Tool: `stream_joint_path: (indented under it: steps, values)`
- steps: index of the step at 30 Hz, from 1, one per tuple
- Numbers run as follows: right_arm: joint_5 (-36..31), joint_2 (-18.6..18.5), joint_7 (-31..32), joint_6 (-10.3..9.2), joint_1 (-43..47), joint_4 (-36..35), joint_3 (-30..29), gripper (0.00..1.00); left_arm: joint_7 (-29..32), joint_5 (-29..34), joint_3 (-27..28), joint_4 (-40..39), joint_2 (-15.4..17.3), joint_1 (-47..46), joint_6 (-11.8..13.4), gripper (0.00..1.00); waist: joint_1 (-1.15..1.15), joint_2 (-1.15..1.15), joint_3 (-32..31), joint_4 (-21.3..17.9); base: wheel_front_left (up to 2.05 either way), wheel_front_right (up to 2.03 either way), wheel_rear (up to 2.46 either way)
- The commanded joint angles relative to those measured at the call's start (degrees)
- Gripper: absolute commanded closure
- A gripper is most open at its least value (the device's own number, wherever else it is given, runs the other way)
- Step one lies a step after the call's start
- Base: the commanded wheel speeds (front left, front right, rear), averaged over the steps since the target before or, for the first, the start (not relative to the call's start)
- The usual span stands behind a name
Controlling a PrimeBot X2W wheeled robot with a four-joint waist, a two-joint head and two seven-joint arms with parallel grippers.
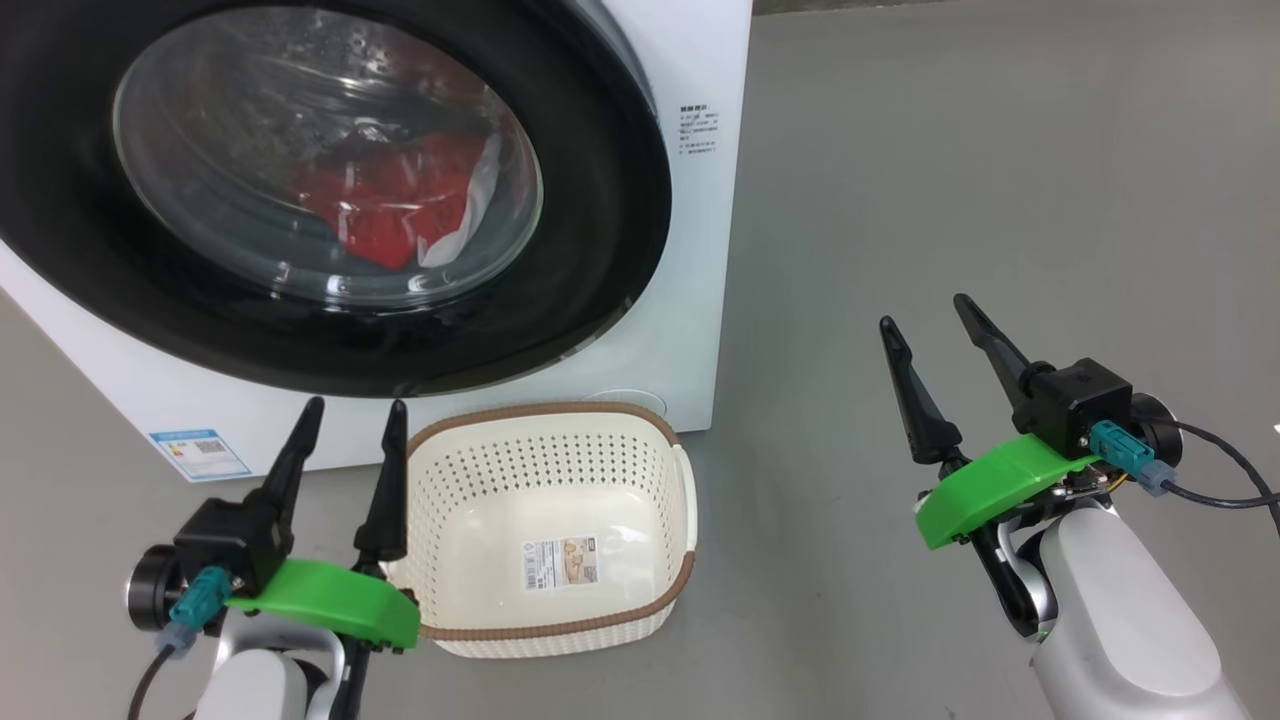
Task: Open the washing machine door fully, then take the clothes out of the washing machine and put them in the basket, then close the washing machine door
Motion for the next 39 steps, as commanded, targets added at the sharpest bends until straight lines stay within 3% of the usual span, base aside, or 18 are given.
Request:
stream_joint_path:
  steps: [1,15,16,17,18,19,27,39]
  values:
    - [-0.07,0.07,-0.69,-0.04,-2.24,-1.25,1.17,0.0,-0.7,0.44,1.58,-1.15,0.96,-2.14,-0.28,0.0,0.0,0.0,-0.06,0.04,0.0,0.0,0.0]
    - [2.85,0.07,-0.69,-0.04,-2.54,0.71,1.84,0.0,-0.7,0.34,0.9,-0.93,0.83,-1.9,-0.49,0.0,0.0,0.0,-0.37,0.65,0.0,0.0,0.0]
    - [3.19,0.07,-0.69,-0.04,-2.73,0.88,1.85,0.16,-0.7,0.46,0.71,-0.98,0.82,-1.89,-0.5,0.0,0.0,0.0,-0.35,0.82,0.0,0.0,0.0]
    - [3.58,0.07,-0.69,-0.04,-2.94,1.01,1.7,0.51,-0.7,0.83,0.59,-1.26,0.83,-1.93,-0.39,0.0,0.0,0.0,-0.28,1.04,0.0,0.0,0.0]
    - [3.8,0.07,-0.69,-0.04,-3.18,1.13,1.51,0.66,-0.7,1.0,0.59,-1.48,0.85,-1.94,-0.38,0.0,0.0,0.0,-0.16,1.2,0.0,0.0,0.0]
    - [3.96,0.07,-0.69,-0.04,-3.48,1.19,1.19,1.0,-0.7,1.05,0.59,-1.67,0.85,-1.97,-0.39,0.0,0.0,0.0,0.08,1.39,0.0,0.0,0.0]
    - [10.38,0.07,-0.69,-0.04,-6.71,2.32,-0.21,1.0,-0.7,0.03,0.37,-3.51,0.83,-2.37,-0.57,0.0,0.0,0.0,2.44,3.0,0.0,0.0,0.0]
    - [33.0,0.07,-0.69,-0.04,-16.21,10.52,4.49,1.0,-0.7,-0.66,-0.02,-9.41,1.36,-3.41,-0.79,0.0,0.0,0.0,8.75,4.73,0.0,0.0,0.0]
